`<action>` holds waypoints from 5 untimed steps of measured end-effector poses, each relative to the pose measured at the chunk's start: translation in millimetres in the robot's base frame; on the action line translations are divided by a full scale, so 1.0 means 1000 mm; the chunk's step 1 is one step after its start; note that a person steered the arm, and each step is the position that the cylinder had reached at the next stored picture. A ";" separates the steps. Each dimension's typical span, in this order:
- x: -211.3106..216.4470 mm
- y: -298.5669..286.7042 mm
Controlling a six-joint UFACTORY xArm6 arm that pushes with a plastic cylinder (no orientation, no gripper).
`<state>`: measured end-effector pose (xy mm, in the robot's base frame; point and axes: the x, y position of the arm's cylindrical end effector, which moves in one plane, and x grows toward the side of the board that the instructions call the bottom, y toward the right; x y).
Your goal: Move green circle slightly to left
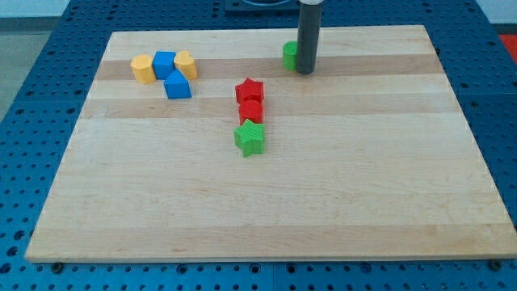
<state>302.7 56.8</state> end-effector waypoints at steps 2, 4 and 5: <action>0.000 0.048; -0.047 0.040; -0.032 0.027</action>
